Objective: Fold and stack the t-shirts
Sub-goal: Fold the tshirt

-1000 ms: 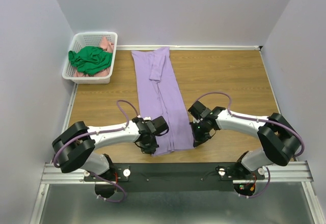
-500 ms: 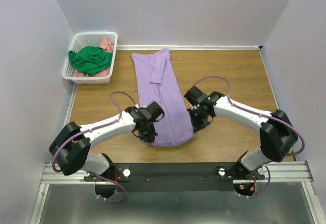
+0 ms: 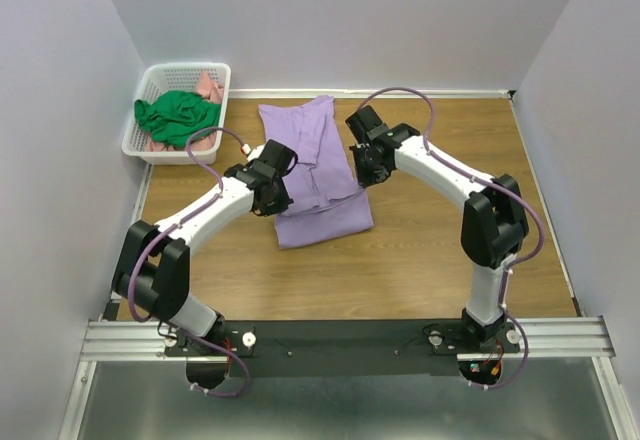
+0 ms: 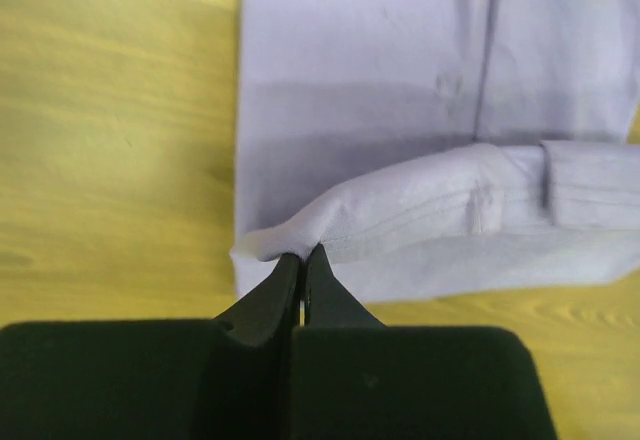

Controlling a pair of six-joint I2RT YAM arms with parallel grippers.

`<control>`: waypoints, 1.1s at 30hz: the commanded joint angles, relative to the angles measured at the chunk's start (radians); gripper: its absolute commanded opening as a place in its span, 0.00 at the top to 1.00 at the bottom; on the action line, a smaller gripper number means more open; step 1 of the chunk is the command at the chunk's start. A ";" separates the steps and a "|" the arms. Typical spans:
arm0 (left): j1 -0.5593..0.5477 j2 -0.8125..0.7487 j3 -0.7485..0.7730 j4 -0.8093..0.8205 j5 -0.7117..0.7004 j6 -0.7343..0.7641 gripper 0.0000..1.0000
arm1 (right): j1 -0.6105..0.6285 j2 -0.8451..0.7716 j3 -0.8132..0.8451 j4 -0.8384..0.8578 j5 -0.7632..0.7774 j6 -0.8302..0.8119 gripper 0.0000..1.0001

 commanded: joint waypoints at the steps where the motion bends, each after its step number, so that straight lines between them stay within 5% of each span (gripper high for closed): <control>1: 0.041 0.038 0.001 0.072 -0.076 0.068 1.00 | -0.014 0.064 0.060 0.045 0.076 -0.039 0.99; 33: 0.088 0.227 -0.012 0.347 -0.196 0.133 1.00 | -0.034 0.173 -0.002 0.303 0.122 -0.091 0.99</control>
